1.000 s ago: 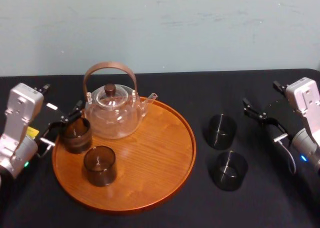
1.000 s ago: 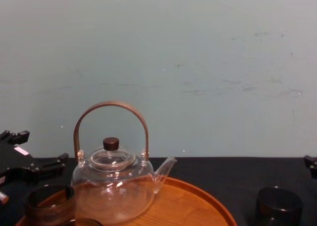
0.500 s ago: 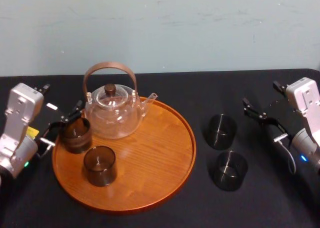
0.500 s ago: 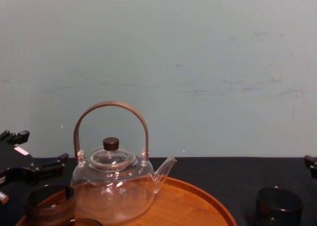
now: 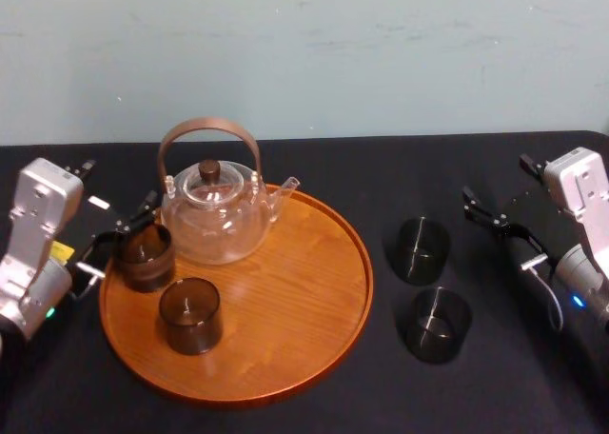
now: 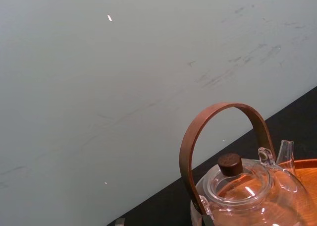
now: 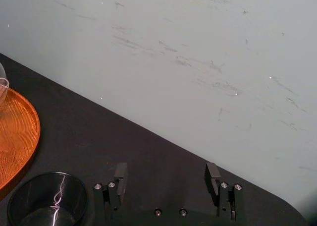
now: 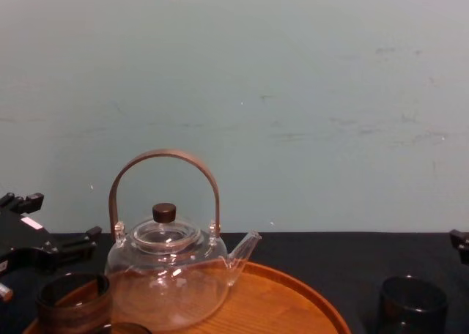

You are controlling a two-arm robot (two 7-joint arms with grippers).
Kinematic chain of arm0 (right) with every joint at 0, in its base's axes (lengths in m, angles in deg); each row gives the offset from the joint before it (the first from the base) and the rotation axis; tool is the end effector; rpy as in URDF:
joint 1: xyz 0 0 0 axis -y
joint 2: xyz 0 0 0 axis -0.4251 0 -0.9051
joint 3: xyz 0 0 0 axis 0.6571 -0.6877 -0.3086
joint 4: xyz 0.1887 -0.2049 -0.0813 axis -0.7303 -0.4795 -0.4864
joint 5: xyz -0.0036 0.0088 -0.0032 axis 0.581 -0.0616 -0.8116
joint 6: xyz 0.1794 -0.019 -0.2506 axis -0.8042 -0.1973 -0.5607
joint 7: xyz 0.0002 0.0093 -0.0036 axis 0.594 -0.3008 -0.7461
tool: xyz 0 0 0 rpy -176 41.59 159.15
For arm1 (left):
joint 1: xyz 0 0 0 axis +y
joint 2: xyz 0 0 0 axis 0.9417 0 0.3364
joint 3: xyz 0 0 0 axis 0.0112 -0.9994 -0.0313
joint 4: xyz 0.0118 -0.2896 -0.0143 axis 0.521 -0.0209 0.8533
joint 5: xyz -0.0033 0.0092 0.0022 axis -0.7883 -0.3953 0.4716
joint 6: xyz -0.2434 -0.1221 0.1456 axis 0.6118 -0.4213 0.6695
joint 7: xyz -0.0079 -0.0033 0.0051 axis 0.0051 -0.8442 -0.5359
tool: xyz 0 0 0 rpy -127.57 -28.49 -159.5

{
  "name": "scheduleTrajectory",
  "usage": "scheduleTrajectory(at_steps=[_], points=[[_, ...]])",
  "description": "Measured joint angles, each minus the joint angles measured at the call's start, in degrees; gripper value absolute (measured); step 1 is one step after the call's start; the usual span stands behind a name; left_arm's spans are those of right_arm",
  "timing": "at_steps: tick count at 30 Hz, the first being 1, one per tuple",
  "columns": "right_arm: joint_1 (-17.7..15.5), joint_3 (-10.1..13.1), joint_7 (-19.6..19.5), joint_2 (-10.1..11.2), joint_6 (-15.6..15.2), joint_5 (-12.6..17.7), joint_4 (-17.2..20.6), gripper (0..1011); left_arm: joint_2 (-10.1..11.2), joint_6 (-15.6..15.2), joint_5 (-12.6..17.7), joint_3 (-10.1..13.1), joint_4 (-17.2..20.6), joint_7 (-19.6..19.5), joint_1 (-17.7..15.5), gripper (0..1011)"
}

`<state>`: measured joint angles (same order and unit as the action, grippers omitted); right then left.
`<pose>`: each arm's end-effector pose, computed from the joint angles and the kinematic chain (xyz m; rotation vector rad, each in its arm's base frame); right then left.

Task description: Pick up the glass from the table and place it on the tray.

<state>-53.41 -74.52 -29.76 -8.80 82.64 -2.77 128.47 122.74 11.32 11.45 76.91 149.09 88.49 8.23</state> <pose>0.3580 -0.0828 -0.3023 -0.3046 -0.2852 -1.2479 0.3581 0.0827 -0.3022 0.3046 -0.2850 1.2480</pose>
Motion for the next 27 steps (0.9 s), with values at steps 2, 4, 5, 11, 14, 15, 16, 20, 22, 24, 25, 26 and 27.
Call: scheduleTrajectory(at_steps=[2, 4, 5, 11, 14, 15, 16, 20, 22, 24, 25, 26, 27], points=[[0.00, 0.00, 0.00, 0.00, 0.00, 0.00, 0.00, 1003, 0.00, 0.00, 0.00, 0.00, 0.00, 0.00, 0.00, 1001], [0.00, 0.00, 0.00, 0.00, 0.00, 0.00, 0.00, 1003, 0.00, 0.00, 0.00, 0.00, 0.00, 0.00, 0.00, 1001], [0.00, 0.00, 0.00, 0.00, 0.00, 0.00, 0.00, 1002, 0.00, 0.00, 0.00, 0.00, 0.00, 0.00, 0.00, 1001], [-0.39, 1.20, 1.86, -0.17, -0.90, 1.17, 0.67, 1003, 0.00, 0.00, 0.00, 0.00, 0.00, 0.00, 0.00, 1002], [-0.87, 2.07, 3.35, 0.02, -2.13, 2.54, 1.63, 1002, 0.00, 0.00, 0.00, 0.00, 0.00, 0.00, 0.00, 1001], [-1.18, 2.59, 4.13, 0.20, -2.81, 3.35, 2.29, 1002, 0.00, 0.00, 0.00, 0.00, 0.00, 0.00, 0.00, 1001], [-1.18, 2.59, 4.13, 0.20, -2.81, 3.35, 2.29, 1002, 0.00, 0.00, 0.00, 0.00, 0.00, 0.00, 0.00, 1001], [-2.51, 4.10, 6.37, 1.24, -5.08, 5.37, 4.57, 1003, 0.00, 0.00, 0.00, 0.00, 0.00, 0.00, 0.00, 1001], [-3.08, 4.59, 7.05, 1.72, -5.72, 5.92, 5.40, 1003, 0.00, 0.00, 0.00, 0.00, 0.00, 0.00, 0.00, 1001], [-4.08, 5.39, 8.09, 2.53, -6.67, 6.73, 6.73, 1002, 0.00, 0.00, 0.00, 0.00, 0.00, 0.00, 0.00, 1001], [-4.42, 5.67, 8.41, 2.83, -6.92, 6.96, 7.15, 1002, 0.00, 0.00, 0.00, 0.00, 0.00, 0.00, 0.00, 1001], [-5.12, 6.16, 9.00, 3.40, -7.43, 7.38, 7.93, 1003, 0.00, 0.00, 0.00, 0.00, 0.00, 0.00, 0.00, 1001], [-5.56, 6.40, 9.30, 3.71, -7.68, 7.57, 8.39, 1003, 0.00, 0.00, 0.00, 0.00, 0.00, 0.00, 0.00, 1001]])
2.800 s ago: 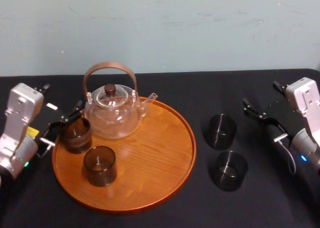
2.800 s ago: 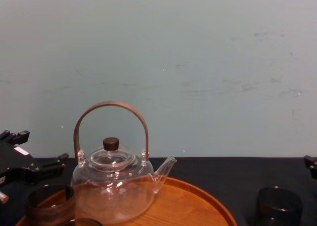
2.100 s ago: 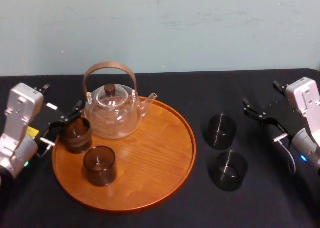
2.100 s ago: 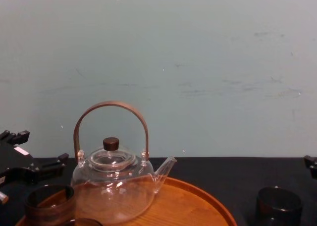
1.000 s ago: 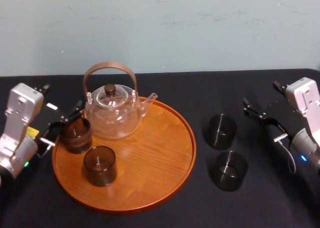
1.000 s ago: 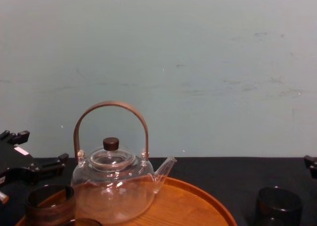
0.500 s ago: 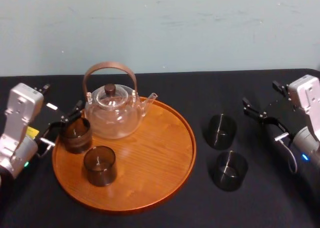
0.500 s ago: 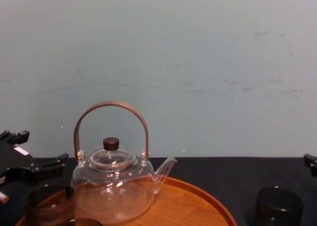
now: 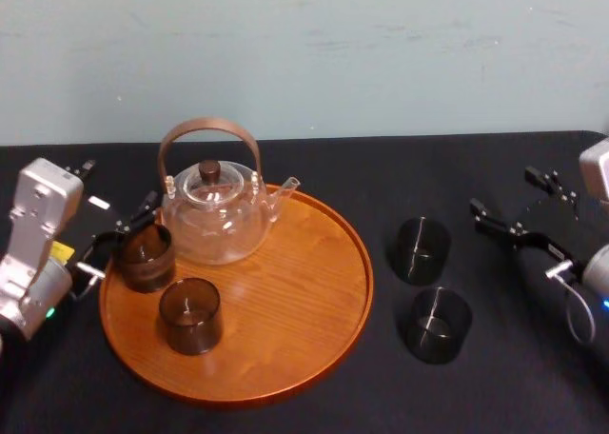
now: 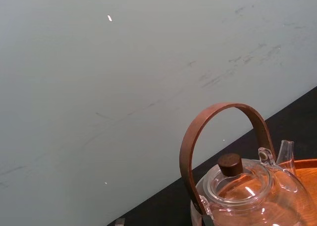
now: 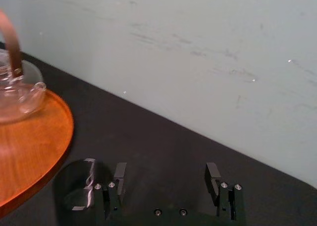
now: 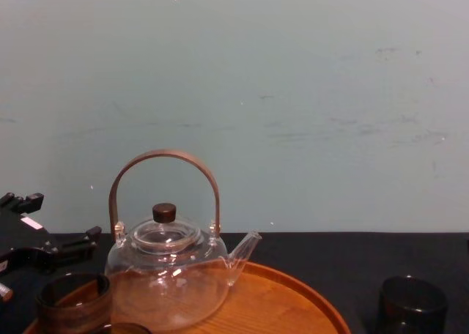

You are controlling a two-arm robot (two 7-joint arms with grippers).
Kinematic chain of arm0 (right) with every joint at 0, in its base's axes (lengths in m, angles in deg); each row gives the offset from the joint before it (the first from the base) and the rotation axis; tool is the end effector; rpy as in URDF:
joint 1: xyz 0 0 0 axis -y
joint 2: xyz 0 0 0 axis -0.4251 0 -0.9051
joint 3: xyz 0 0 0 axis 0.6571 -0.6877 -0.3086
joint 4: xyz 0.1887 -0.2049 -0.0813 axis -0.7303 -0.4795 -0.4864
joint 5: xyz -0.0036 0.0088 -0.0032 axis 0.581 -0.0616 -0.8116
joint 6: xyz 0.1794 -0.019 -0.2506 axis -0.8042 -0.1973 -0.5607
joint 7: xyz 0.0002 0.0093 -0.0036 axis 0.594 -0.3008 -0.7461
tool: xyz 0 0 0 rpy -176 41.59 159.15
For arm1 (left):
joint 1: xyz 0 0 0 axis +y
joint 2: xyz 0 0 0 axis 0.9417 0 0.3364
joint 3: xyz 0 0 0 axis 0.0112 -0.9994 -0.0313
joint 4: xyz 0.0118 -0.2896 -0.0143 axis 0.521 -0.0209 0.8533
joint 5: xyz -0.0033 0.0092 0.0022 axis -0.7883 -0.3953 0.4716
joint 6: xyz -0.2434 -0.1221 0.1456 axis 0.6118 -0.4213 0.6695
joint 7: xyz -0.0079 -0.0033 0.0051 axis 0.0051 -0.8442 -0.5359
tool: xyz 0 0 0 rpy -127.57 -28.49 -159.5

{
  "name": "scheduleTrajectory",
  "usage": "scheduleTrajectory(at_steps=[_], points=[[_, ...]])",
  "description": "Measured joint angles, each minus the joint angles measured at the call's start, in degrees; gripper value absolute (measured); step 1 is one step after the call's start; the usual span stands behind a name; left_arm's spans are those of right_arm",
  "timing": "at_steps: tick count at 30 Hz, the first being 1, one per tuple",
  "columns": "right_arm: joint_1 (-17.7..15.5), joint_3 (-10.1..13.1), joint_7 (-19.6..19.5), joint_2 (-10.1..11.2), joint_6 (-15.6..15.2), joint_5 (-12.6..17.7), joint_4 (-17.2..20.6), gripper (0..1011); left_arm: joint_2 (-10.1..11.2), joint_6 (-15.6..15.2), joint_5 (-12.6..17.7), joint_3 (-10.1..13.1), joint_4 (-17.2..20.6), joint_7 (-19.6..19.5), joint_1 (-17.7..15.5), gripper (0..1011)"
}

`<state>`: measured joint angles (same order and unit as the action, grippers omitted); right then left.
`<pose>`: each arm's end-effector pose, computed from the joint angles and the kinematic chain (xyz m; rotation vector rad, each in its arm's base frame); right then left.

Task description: Pick up the glass from the table and place it on the tray.

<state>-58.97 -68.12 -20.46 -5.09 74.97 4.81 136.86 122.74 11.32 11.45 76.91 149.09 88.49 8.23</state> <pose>0.3395 -0.1029 -0.2732 -0.3028 -0.1324 -1.1534 0.3581 0.0827 -0.3022 0.3046 -0.2850 1.2480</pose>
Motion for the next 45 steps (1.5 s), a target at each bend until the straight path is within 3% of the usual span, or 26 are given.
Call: scheduleTrajectory(at_steps=[12, 24, 30, 45], points=[[-6.90, 3.15, 6.74, 6.07, -0.77, 1.52, 5.86, 1002, 0.00, 0.00, 0.00, 0.00, 0.00, 0.00, 0.00, 1001], [-10.25, 3.53, 16.01, 10.92, 1.58, 0.94, 6.96, 1003, 0.00, 0.00, 0.00, 0.00, 0.00, 0.00, 0.00, 1001], [-10.88, 3.60, 18.98, 12.02, 2.31, -0.08, 6.86, 1003, 0.00, 0.00, 0.00, 0.00, 0.00, 0.00, 0.00, 1002], [-11.65, 2.82, 23.74, 12.18, 3.14, -2.98, 7.31, 1002, 0.00, 0.00, 0.00, 0.00, 0.00, 0.00, 0.00, 1001]])
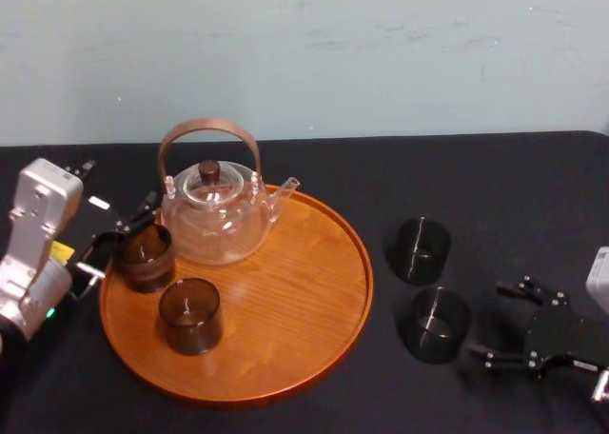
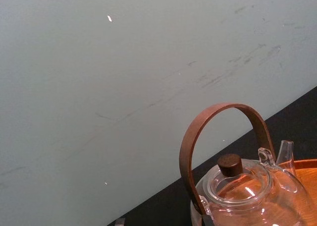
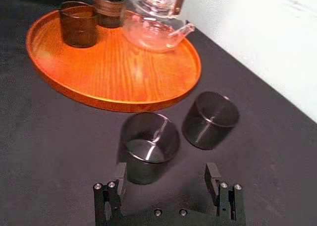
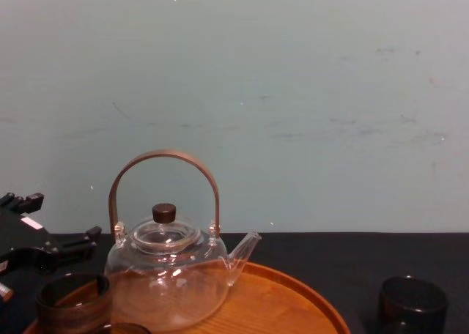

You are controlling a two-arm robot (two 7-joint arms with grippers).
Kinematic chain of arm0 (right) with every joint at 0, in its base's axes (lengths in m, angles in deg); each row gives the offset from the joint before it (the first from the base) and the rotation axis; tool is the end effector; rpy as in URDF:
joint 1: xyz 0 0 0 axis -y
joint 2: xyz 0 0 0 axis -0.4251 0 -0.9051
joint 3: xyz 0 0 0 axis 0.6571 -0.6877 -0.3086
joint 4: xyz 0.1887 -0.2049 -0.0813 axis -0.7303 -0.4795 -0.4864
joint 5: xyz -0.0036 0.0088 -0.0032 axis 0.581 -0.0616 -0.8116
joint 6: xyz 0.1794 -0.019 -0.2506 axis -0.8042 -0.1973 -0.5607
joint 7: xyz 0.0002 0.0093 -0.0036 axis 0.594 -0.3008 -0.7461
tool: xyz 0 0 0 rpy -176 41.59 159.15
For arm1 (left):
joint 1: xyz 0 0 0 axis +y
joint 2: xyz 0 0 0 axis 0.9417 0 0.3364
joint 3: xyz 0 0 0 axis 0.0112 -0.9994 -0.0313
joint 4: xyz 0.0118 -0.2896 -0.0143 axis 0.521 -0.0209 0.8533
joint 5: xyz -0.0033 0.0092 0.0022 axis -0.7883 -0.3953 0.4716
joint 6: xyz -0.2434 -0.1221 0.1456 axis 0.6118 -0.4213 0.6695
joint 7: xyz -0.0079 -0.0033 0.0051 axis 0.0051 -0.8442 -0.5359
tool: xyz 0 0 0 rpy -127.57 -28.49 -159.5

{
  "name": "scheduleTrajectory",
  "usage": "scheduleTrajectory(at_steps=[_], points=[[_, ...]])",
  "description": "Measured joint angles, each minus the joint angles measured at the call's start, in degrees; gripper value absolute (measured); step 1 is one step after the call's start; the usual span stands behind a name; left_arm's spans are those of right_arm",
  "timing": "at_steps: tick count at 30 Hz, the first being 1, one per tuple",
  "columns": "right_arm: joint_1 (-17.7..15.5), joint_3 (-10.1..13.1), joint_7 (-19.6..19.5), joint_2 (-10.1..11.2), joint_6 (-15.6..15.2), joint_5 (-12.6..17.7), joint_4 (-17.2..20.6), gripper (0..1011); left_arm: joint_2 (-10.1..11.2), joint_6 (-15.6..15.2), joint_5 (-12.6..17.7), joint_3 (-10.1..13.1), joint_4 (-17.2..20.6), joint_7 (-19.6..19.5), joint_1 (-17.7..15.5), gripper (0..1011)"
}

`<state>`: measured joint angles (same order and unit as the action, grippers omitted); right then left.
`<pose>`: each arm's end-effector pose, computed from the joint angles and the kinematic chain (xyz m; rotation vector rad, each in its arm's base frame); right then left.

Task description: Pick up the glass from the table and place it on the tray.

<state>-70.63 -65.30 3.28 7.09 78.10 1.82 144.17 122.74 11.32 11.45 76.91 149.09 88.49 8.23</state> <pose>0.2883 -0.1435 -0.2700 -0.5103 -0.1345 -0.6552 0.3581 0.0827 -0.3022 0.3046 -0.2850 1.2480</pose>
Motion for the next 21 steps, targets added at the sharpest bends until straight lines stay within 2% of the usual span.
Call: scheduleTrajectory(at_steps=[12, 21], points=[[0.48, -0.58, 2.33, -2.18, -0.70, -1.21, -0.08, 1003, 0.00, 0.00, 0.00, 0.00, 0.00, 0.00, 0.00, 1001], [1.73, -0.85, 2.56, -4.34, -3.35, -0.86, -1.31, 1002, 0.00, 0.00, 0.00, 0.00, 0.00, 0.00, 0.00, 1001]])
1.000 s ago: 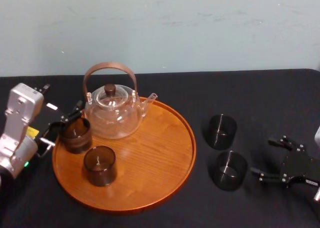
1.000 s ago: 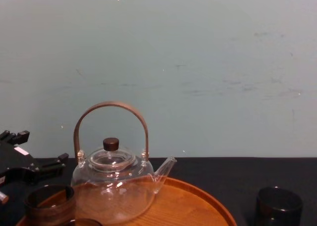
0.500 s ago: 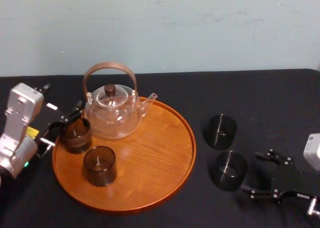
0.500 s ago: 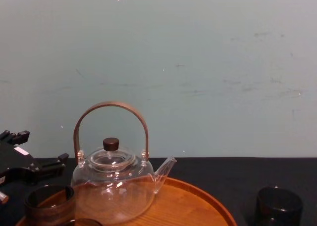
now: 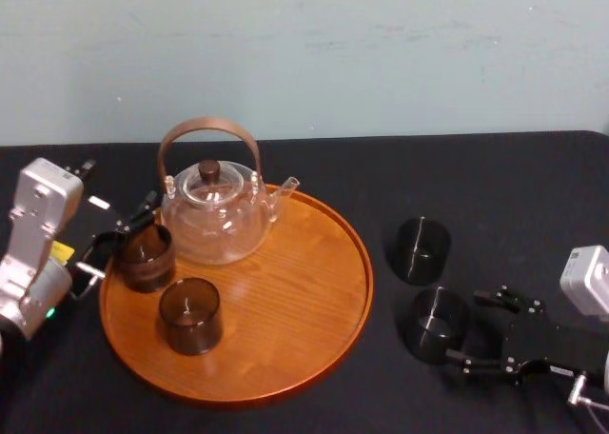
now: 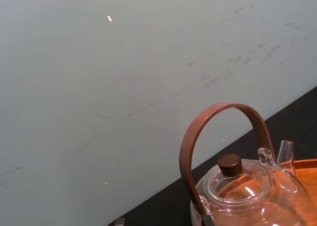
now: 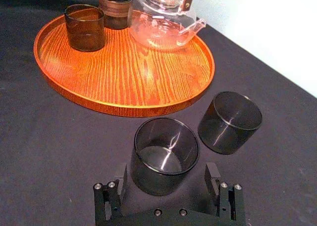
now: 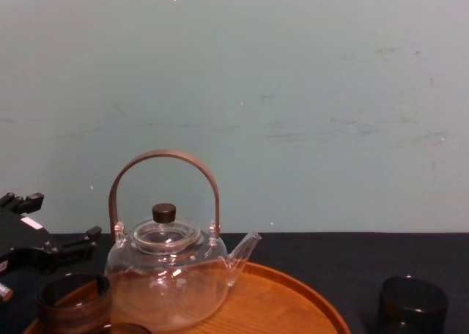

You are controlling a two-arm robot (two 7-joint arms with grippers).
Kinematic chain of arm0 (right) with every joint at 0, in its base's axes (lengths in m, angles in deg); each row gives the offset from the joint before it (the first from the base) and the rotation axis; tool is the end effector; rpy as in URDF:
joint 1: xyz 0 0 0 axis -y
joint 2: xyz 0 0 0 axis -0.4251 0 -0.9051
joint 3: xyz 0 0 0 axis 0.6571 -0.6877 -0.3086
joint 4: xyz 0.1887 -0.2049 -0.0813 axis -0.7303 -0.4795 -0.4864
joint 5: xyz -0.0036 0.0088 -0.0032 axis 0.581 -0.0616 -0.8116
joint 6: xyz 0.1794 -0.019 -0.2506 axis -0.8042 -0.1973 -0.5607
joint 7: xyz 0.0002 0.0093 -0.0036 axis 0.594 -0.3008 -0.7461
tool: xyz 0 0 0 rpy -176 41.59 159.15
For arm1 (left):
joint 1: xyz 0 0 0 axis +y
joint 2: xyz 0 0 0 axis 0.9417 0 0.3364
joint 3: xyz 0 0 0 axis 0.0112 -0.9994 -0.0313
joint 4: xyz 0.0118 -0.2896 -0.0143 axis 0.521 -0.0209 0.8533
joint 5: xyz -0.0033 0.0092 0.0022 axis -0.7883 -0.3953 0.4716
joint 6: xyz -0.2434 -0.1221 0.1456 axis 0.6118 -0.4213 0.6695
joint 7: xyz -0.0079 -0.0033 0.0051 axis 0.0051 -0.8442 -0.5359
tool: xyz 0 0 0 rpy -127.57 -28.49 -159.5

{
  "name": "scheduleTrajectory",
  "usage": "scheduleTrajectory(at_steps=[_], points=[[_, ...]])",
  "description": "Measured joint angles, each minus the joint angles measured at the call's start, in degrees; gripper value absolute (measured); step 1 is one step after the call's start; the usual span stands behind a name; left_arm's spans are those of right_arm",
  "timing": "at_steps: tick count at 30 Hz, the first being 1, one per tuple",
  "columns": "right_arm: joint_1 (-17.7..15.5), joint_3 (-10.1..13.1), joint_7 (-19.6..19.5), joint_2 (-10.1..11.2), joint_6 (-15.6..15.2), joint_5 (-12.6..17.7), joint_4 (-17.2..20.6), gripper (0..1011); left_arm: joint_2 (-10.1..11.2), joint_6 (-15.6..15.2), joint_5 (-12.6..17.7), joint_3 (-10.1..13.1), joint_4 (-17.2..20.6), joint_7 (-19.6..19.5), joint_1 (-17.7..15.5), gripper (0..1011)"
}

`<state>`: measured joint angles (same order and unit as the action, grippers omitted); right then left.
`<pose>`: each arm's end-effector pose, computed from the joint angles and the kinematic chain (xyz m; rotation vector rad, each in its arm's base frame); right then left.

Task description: Pick up the glass from the table and place it on the tray.

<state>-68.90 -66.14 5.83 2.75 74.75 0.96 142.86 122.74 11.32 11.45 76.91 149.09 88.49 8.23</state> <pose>0.2941 -0.1271 -0.2802 -0.4940 -0.0659 -0.6356 0.3581 0.0827 -0.3022 0.3046 -0.2850 1.2480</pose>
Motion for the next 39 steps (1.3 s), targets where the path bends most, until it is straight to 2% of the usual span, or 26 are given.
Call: scheduleTrajectory(at_steps=[16, 39], points=[[2.35, -1.16, 0.18, -2.11, -3.02, 1.53, -1.90, 1003, 0.00, 0.00, 0.00, 0.00, 0.00, 0.00, 0.00, 1001], [6.93, -4.68, 1.25, -4.05, -3.93, 1.14, -4.85, 1002, 0.00, 0.00, 0.00, 0.00, 0.00, 0.00, 0.00, 1001]])
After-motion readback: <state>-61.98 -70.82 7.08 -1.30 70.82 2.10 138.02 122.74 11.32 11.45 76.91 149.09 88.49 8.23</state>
